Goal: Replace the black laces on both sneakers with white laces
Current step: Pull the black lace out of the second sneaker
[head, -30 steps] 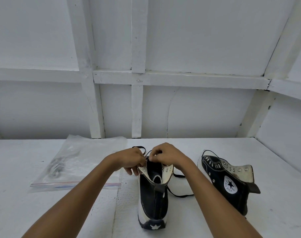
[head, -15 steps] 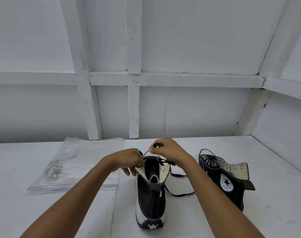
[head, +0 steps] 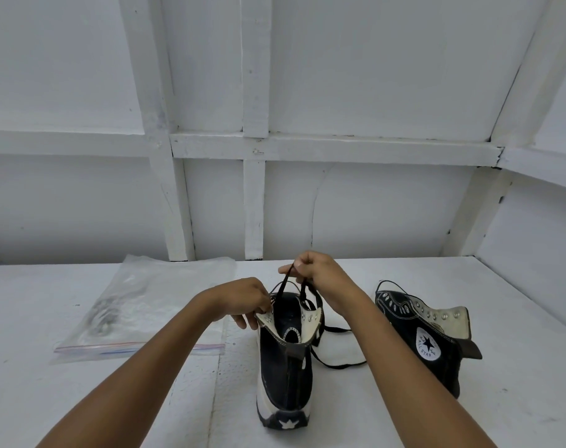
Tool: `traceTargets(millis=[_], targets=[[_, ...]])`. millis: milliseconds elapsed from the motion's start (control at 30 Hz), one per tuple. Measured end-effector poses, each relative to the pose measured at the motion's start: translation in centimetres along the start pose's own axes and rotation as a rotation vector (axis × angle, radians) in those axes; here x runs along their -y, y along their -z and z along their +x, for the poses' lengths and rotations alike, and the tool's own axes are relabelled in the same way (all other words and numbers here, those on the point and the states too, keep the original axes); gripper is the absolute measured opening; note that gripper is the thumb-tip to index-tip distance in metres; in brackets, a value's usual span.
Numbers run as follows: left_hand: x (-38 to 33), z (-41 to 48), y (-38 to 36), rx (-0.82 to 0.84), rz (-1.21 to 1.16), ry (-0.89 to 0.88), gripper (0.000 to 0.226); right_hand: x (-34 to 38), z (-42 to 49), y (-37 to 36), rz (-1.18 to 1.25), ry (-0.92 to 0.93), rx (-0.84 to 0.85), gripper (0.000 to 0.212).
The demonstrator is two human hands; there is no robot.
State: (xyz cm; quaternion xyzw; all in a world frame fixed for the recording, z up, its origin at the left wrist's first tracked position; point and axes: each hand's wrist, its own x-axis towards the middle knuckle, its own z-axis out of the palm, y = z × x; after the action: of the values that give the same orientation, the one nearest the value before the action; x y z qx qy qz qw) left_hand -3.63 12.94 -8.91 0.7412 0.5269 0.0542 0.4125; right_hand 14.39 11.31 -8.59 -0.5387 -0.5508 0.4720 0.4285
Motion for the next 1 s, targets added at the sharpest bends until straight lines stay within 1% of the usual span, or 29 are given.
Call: traceTargets(millis=[33, 67, 100, 133, 200, 267, 333, 400, 467, 500, 633, 733, 833, 933, 1000], targets=[[0.0, 0.0, 0.0, 0.001, -0.002, 0.000, 0.020, 0.0, 0.0, 0.0, 0.139, -0.001, 0.001, 0.022], [0.0, 0.0, 0.1, 0.005, -0.004, 0.000, 0.021, 0.2, -0.1, 0.0, 0.226, -0.012, -0.005, 0.022], [0.0, 0.1, 0.1, 0.010, -0.007, 0.001, 0.022, 0.3, -0.2, 0.0, 0.234, -0.025, -0.022, 0.021], [0.0, 0.1, 0.1, 0.016, -0.010, 0.002, 0.024, 0.4, -0.3, 0.1, 0.189, -0.038, -0.044, 0.019], [0.0, 0.1, 0.1, 0.021, -0.013, 0.004, 0.023, 0.2, -0.4, 0.3, 0.048, -0.050, -0.081, 0.014], [0.0, 0.1, 0.0, 0.017, -0.017, 0.004, 0.021, 0.1, -0.5, 0.7, -0.151, -0.024, -0.092, 0.011], [0.1, 0.1, -0.1, 0.013, -0.015, 0.002, 0.019, -0.1, -0.7, 0.8, -0.403, -0.007, -0.007, 0.012], [0.1, 0.1, -0.1, 0.009, -0.011, 0.001, 0.018, -0.4, -0.9, 0.3, -0.611, -0.079, 0.096, 0.012], [0.1, 0.2, -0.1, 0.006, -0.008, 0.000, 0.018, -0.7, -0.8, -0.2, -0.660, -0.115, 0.115, 0.007], [0.1, 0.2, -0.1, 0.003, -0.007, -0.001, 0.018, -0.8, -0.7, -0.4, -0.623, -0.098, 0.105, 0.006], [0.3, 0.2, -0.1, -0.002, -0.019, 0.000, 0.019, -1.2, -0.8, -0.6, -0.320, -0.030, 0.034, 0.014], [0.3, 0.1, -0.1, 0.005, -0.016, -0.006, 0.020, -1.1, -0.8, -0.7, -0.193, -0.008, -0.013, 0.014], [0.3, 0.0, -0.1, 0.002, -0.014, -0.003, 0.020, -1.1, -0.5, -0.8, -0.008, -0.009, -0.038, 0.017], [0.5, 0.0, -0.1, 0.006, -0.021, -0.008, 0.020, -1.3, -0.7, -1.1, 0.069, -0.017, -0.064, 0.019], [0.5, 0.0, -0.2, 0.013, -0.029, -0.015, 0.020, -1.4, -0.5, -1.0, 0.091, -0.023, -0.159, 0.021]])
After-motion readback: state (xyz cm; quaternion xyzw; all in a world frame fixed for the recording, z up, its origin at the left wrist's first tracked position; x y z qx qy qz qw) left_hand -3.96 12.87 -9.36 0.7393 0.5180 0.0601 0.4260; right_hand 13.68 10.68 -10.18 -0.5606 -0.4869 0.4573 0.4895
